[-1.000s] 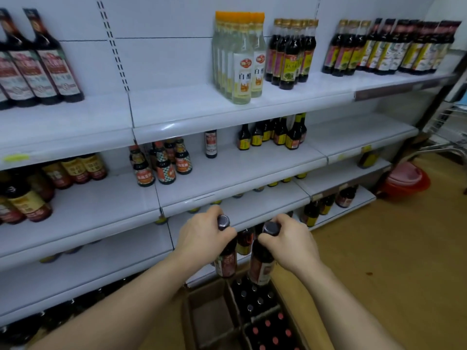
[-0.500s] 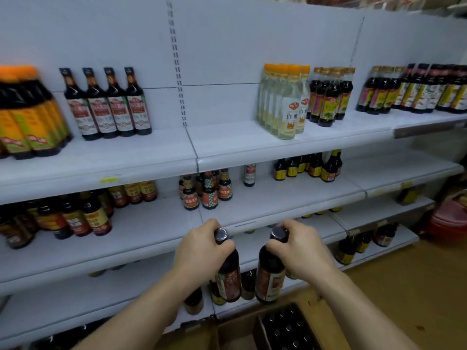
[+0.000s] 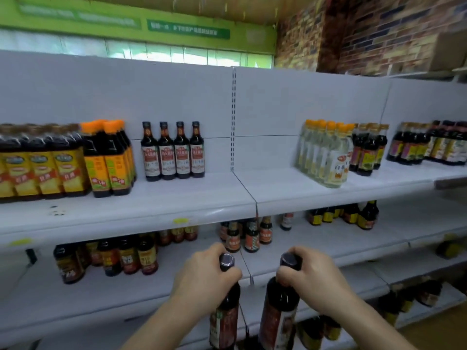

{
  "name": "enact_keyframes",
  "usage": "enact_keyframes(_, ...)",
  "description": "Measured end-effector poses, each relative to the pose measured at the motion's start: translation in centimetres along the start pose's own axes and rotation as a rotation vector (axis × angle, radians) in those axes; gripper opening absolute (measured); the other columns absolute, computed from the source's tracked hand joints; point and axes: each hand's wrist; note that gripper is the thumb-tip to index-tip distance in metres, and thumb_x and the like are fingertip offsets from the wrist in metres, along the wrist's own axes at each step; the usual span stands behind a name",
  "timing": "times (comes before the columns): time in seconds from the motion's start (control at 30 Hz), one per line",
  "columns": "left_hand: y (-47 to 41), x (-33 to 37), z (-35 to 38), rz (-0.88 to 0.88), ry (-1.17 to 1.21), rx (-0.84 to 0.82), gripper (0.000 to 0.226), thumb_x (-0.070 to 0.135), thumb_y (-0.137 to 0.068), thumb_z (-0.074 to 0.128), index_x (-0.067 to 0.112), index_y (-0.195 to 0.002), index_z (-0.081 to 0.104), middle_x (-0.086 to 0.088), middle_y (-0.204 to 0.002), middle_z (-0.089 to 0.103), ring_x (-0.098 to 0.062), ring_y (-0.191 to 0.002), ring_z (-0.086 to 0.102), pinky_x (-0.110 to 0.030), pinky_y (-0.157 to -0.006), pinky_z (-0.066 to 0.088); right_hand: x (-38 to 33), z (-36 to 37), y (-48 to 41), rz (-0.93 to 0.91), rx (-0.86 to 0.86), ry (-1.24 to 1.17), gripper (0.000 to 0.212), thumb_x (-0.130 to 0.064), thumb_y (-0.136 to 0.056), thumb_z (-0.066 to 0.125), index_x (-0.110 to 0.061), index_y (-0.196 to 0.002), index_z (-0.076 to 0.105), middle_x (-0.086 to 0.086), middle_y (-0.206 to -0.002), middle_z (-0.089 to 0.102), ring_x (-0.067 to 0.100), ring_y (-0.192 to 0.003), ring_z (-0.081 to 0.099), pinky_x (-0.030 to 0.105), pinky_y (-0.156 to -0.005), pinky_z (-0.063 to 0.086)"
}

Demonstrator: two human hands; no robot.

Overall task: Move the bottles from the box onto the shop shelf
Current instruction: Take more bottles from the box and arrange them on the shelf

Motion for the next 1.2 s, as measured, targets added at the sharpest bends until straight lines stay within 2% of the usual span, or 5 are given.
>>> enact_keyframes(0.53,-1.4,-3.8,-9.5,-0.053,-0.026,0.105,0.021,0.045,-0.079,0.062,0.025,-0.08,0.055,0.005,-0.076,0.061,-0.015,-0.071,0.059,-0.034,-0.058,0.043,-11.2,3.0,-3.2,-0.209,0.056,0.006,0.016,-0.032,-0.075,0.075,-0.018,-0.073,0.066,-0.002,-0.068,0.066,0.013,-0.063,0.059,0.034,-0.055,0.044)
enact_keyframes(0.67,-2.7,-4.4,-10.9,-0.077,0.0,0.118,0.019,0.044,-0.078,0.064,0.027,-0.084,0.06,0.005,-0.08,0.064,-0.015,-0.074,0.062,-0.04,-0.066,0.054,-12.6,2.7,-4.9,-0.233,0.031,0.001,0.013,-0.03,-0.077,0.076,-0.02,-0.08,0.07,-0.003,-0.078,0.07,0.015,-0.073,0.064,0.037,-0.065,0.053)
enact_keyframes(0.8,-4.8,-4.9,-12.0,-0.096,0.028,0.146,0.019,0.044,-0.078,0.067,0.026,-0.081,0.061,0.005,-0.08,0.065,-0.016,-0.075,0.063,-0.048,-0.07,0.058,-13.7,2.8,-7.9,-0.279,-0.025,-0.049,0.009,-0.029,-0.077,0.076,-0.023,-0.076,0.07,-0.002,-0.07,0.068,0.011,-0.059,0.059,0.03,-0.053,0.044)
enact_keyframes(0.93,-7.6,-5.1,-12.8,-0.121,0.029,0.187,0.017,0.042,-0.077,0.069,0.027,-0.081,0.063,0.006,-0.079,0.065,-0.014,-0.073,0.064,-0.043,-0.068,0.06,-14.8,2.7,-11.7,-0.323,-0.083,-0.144,0.008,-0.025,-0.075,0.077,-0.022,-0.073,0.07,-0.003,-0.059,0.064,0.005,-0.041,0.05,0.025,-0.042,0.038)
enact_keyframes(1.2,-13.9,-4.3,-15.1,-0.103,0.028,0.289,0.014,0.036,-0.078,0.073,0.024,-0.076,0.066,0.005,-0.071,0.063,-0.007,-0.061,0.056,-0.032,-0.056,0.047,-18.0,0.8,-19.3,-0.488,-0.131,-0.147,0.011,-0.03,-0.071,0.074,-0.02,-0.072,0.07,-0.004,-0.06,0.062,0.003,-0.048,0.047,0.026,-0.051,0.037)
Point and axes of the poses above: each hand's wrist, its own y-axis away from the middle knuckle, its own z-axis out of the palm, x = y × z
